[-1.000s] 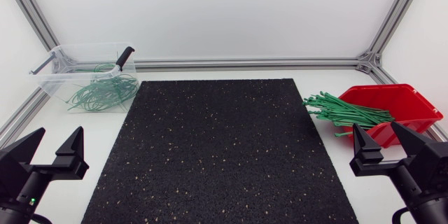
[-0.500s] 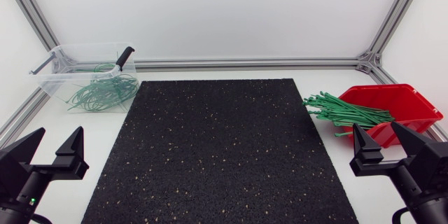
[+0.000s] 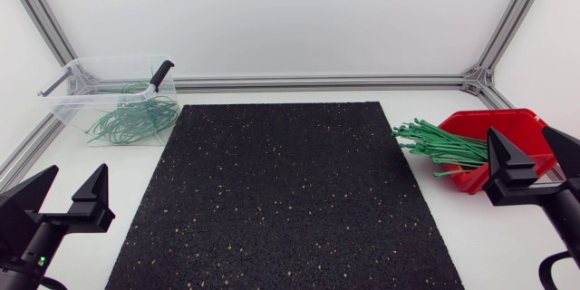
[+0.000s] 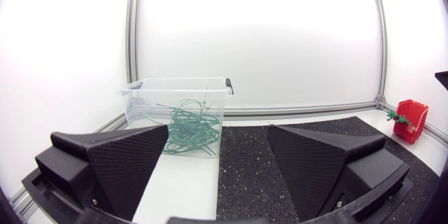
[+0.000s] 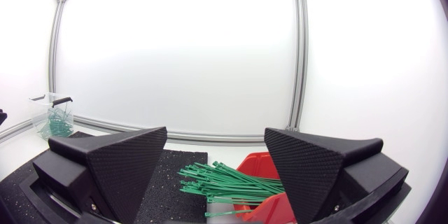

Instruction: Take a green cable tie from the red box, thread the tail through the head to close it, then place it in the transparent bin on the left.

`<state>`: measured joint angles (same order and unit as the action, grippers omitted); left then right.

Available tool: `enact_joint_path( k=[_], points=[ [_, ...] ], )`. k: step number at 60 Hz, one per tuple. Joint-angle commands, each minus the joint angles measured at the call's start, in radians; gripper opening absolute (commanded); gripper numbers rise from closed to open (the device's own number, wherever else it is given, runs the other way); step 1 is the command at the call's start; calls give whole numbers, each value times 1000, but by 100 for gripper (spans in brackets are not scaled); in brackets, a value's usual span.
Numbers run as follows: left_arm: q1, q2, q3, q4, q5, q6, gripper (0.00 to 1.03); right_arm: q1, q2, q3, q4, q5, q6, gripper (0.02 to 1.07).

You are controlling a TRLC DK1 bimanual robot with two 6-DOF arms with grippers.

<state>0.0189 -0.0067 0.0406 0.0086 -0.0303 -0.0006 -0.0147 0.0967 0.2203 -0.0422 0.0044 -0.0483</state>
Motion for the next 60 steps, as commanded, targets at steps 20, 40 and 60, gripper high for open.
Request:
enact_joint_path(
  k=[20, 40, 60],
  points=[
    [9, -6, -39, -19, 0, -15, 99, -11, 353, 361, -208, 8, -7, 103],
    [9, -6, -39, -19, 0, -15, 99, -41, 658, 682, -481, 3, -110, 102],
    [9, -6, -39, -19, 0, -15, 99, -102, 923, 904, -702, -96, -248, 98]
  ],
)
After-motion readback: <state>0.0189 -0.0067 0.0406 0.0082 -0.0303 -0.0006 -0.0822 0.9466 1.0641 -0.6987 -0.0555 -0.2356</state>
